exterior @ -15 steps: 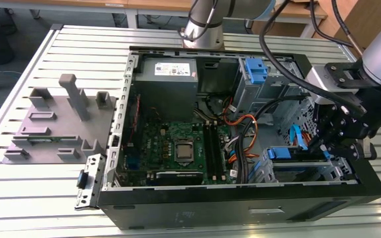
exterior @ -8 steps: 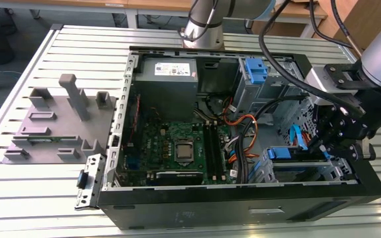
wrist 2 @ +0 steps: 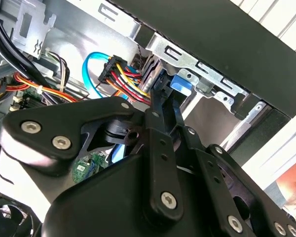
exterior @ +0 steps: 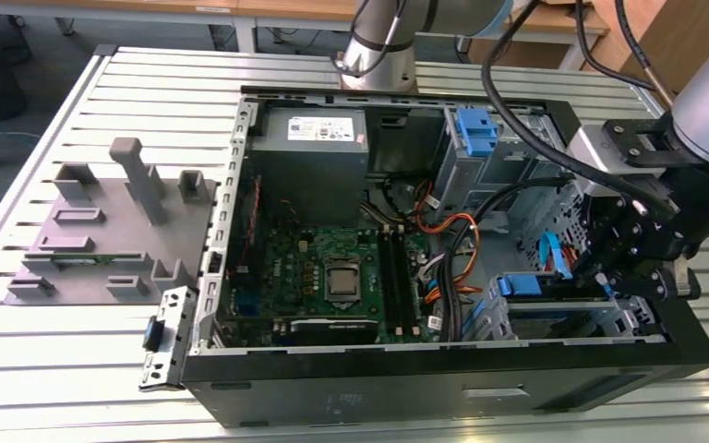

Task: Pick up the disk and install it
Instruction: 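Insert the second disk wire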

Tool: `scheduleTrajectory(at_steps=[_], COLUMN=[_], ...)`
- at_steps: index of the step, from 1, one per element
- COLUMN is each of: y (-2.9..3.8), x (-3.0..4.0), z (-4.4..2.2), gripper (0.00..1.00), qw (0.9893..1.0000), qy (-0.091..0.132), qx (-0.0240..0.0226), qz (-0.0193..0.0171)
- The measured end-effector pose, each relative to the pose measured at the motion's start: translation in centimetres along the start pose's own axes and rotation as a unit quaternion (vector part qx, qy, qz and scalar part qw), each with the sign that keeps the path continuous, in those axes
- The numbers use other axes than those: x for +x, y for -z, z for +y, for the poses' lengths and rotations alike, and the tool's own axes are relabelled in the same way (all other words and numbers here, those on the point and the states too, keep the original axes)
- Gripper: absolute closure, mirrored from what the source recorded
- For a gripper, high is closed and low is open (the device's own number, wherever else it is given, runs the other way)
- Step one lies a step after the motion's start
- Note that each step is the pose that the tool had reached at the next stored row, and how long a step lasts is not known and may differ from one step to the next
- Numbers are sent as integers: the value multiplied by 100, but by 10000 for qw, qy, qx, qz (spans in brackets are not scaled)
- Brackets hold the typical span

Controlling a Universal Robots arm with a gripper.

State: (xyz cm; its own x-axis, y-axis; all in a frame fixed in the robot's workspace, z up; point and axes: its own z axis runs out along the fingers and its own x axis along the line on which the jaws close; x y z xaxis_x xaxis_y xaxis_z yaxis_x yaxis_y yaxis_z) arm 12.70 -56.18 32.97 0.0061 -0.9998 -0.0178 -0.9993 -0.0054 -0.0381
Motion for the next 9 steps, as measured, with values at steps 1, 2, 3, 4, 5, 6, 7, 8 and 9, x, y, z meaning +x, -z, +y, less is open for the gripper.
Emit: scheduleTrajectory(at_steps=[1, 2, 3, 4, 5, 6, 7, 8, 9], y=[0, 0, 0, 2, 8, 17, 27, 32, 33], x=[0, 0, 0, -1, -5, -8, -12, -18, -27], z=[0, 0, 0, 0, 0, -1, -1, -2, -2], gripper=[76, 76, 76, 76, 76, 76, 76, 76, 76], qw=[10000, 10000, 10000, 10000, 10000, 10000, 10000, 10000, 10000], qy=[0, 0, 0, 0, 0, 0, 0, 0, 0], qx=[0, 0, 0, 0, 0, 0, 0, 0, 0], qz=[0, 0, 0, 1, 1, 0, 1, -1, -1])
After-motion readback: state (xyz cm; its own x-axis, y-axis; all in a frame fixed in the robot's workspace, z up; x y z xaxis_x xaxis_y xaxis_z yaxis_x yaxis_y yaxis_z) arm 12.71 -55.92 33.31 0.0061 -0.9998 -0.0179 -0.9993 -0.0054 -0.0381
